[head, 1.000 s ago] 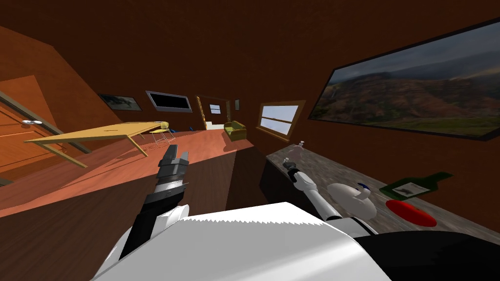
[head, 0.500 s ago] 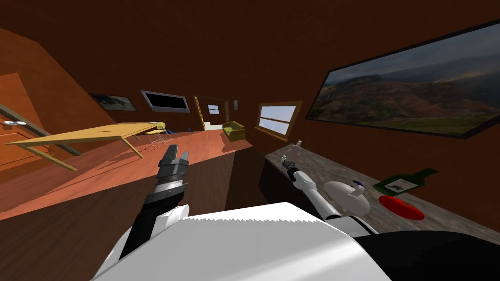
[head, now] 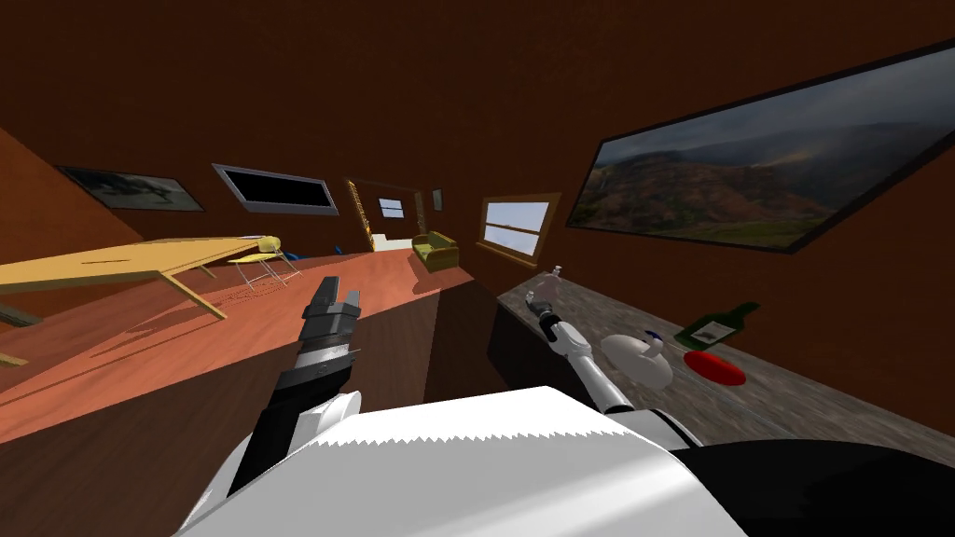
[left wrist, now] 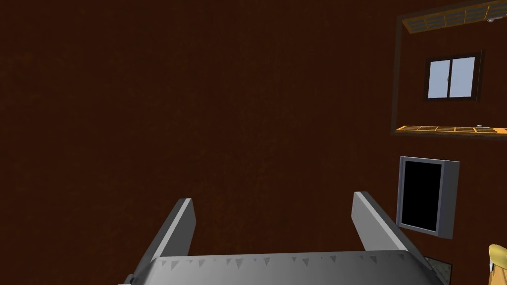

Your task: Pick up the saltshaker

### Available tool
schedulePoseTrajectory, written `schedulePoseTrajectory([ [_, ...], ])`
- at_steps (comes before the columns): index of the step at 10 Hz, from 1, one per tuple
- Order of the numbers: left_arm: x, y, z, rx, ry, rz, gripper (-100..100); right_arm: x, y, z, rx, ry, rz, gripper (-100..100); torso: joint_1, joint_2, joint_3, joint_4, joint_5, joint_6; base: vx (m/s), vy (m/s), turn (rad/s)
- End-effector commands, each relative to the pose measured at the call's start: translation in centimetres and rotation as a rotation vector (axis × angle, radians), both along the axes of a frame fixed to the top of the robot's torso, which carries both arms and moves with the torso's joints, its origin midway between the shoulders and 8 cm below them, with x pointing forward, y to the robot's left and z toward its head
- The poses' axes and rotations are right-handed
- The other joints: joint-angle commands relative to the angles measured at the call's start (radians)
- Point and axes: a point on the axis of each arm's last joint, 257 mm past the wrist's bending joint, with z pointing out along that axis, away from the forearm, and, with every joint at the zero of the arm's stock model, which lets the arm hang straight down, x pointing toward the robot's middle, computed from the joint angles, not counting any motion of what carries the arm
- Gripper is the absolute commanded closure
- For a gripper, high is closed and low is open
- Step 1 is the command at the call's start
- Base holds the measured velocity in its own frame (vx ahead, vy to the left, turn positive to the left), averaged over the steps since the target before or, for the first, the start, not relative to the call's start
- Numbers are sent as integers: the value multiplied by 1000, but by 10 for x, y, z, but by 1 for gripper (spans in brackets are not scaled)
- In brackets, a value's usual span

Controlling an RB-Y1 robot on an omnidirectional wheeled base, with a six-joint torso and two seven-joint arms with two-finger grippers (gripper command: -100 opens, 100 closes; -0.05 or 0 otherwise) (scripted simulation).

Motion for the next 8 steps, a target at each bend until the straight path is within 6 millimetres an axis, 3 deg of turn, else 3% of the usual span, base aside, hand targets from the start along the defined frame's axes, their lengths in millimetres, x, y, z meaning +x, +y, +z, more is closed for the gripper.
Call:
schedulePoseTrajectory([
  [1, 0, 0, 0, 0, 0, 0, 0, 14, 26, 14, 9, -38, 50, -100, 0, 0, 0, 0, 0, 0, 39, -26, -196],
  [5, 0, 0, 0, 0, 0, 0, 0, 35, 84, 51, 18, -136, 165, -100, 0, 0, 0, 0, 0, 0, 45, -25, -203],
  [6, 0, 0, 0, 0, 0, 0, 0, 42, 110, 70, 18, -185, 216, -100, -1, 0, 0, 0, 0, 0, 67, -35, -368],
  [8, 0, 0, 0, 0, 0, 0, 0, 47, 132, 87, 14, -228, 259, -100, -2, -2, -1, 0, 0, -1, 73, -51, -177],
])
